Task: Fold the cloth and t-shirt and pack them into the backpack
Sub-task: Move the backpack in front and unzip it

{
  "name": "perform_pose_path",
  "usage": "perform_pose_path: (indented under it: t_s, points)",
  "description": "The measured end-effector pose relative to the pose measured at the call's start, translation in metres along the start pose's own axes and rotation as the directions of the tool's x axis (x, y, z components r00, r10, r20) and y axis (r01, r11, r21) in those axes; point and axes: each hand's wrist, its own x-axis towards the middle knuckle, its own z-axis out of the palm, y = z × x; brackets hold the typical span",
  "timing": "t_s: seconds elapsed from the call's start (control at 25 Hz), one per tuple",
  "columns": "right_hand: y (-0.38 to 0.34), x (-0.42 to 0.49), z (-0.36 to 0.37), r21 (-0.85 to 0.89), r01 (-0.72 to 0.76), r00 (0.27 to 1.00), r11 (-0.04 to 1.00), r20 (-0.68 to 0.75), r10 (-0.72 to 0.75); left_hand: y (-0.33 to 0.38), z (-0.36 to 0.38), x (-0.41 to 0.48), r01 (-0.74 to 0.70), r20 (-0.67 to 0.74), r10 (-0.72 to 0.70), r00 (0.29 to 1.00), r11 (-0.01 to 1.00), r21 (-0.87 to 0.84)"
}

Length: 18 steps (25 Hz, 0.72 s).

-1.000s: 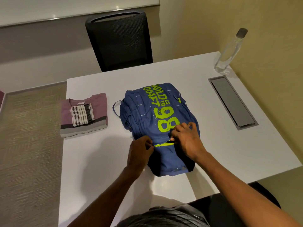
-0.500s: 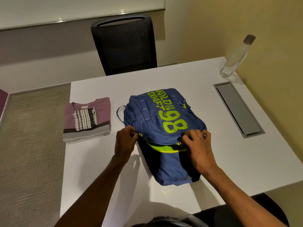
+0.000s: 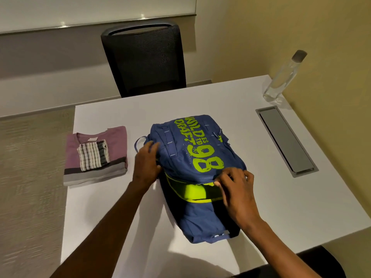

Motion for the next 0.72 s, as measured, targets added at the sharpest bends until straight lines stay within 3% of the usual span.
perform_pose_path:
  t_s: [0.08,0.16,0.24,0.32,0.44,0.56,0.64,0.72]
  points:
    - [-0.002,0.007,-0.002,0.07,-0.015,1.0,0.997,-0.006,0.016,0.009,0.001,-0.007,-0.28,0.127,0.275,0.953,0.96,0.025]
    - [-0.002,0.012,-0.002,0.108,0.026,1.0,0.994,0.008,-0.027,0.019,0.003,-0.014,-0.366,0.191,0.378,0.906,0.926,-0.094]
    - [0.003,0.015,0.005,0.106,0.078,0.995,0.991,0.06,-0.084,0.031,0.001,-0.018,-0.243,0.169,0.299,0.939,0.926,-0.289]
    - [0.014,0.015,0.017,-0.001,0.089,0.988,0.996,0.124,-0.089,0.036,-0.003,-0.018,-0.158,0.149,0.223,0.963,0.921,-0.355]
    - [0.044,0.018,0.032,-0.121,-0.093,0.982,0.988,0.15,0.111,0.035,-0.007,-0.017,-0.143,0.114,0.206,0.972,0.902,-0.408]
    - [0.082,0.033,0.034,0.134,-0.347,0.938,0.928,0.066,0.341,0.041,-0.003,-0.021,-0.122,0.038,0.167,0.985,0.842,-0.525]
    - [0.107,0.049,0.034,0.39,-0.404,0.902,0.828,0.017,0.432,0.045,0.007,-0.031,-0.079,-0.067,0.049,0.997,0.806,-0.586]
    - [0.126,0.073,0.034,0.509,-0.387,0.906,0.768,0.055,0.42,0.04,0.023,-0.039,-0.014,-0.105,-0.061,0.993,0.801,-0.598]
